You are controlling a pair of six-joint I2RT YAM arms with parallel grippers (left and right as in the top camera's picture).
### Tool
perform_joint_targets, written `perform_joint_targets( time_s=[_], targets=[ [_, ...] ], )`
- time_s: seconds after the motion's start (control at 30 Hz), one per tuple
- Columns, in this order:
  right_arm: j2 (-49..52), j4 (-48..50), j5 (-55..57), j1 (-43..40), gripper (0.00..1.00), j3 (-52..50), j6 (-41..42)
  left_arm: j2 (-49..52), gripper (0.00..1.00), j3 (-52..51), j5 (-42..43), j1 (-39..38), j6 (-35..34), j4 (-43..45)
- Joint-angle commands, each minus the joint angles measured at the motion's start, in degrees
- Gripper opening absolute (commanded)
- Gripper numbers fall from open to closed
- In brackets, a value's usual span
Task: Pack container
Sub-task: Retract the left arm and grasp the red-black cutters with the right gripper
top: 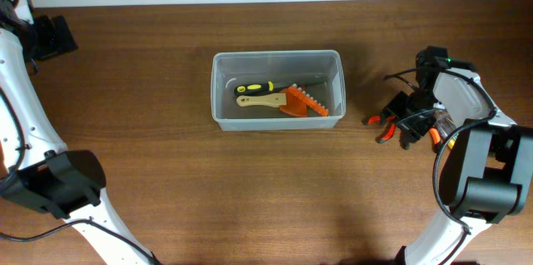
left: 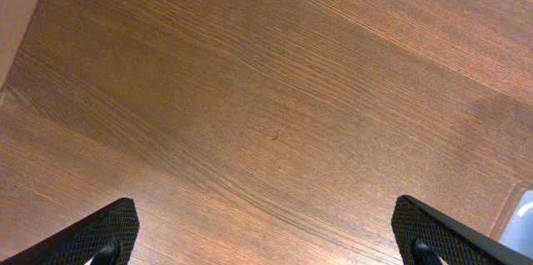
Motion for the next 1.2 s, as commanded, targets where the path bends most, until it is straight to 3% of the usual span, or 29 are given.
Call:
perform_joint_targets(
  time_s=[0.0,0.2,0.8,0.93,1.17],
  targets=[
    [0.6,0.7,1.8,-0.1,0.60,-0.5,0.7,0.0,0.99,0.0,0.6,0.2,-0.6,0.0],
    [0.7,0.7,1.8,-0.1,0.52,-0.5,0.7,0.0,0.99,0.0,0.6,0.2,-0.6,0.0],
    [0.8,4.7,1.8,-0.1,0.51,-5.0,0.7,0.0,0.99,0.0,0.6,0.2,-0.6,0.0],
    [1.4,5.8,1.9,-0.1,0.39,-5.1,0.7,0.0,0.99,0.0,0.6,0.2,-0.6,0.0],
    [4.5,6.6,2.1,-0.1,0.32,-5.1,0.7,0.0,0.99,0.0,0.6,0.2,-0.6,0.0]
  ],
)
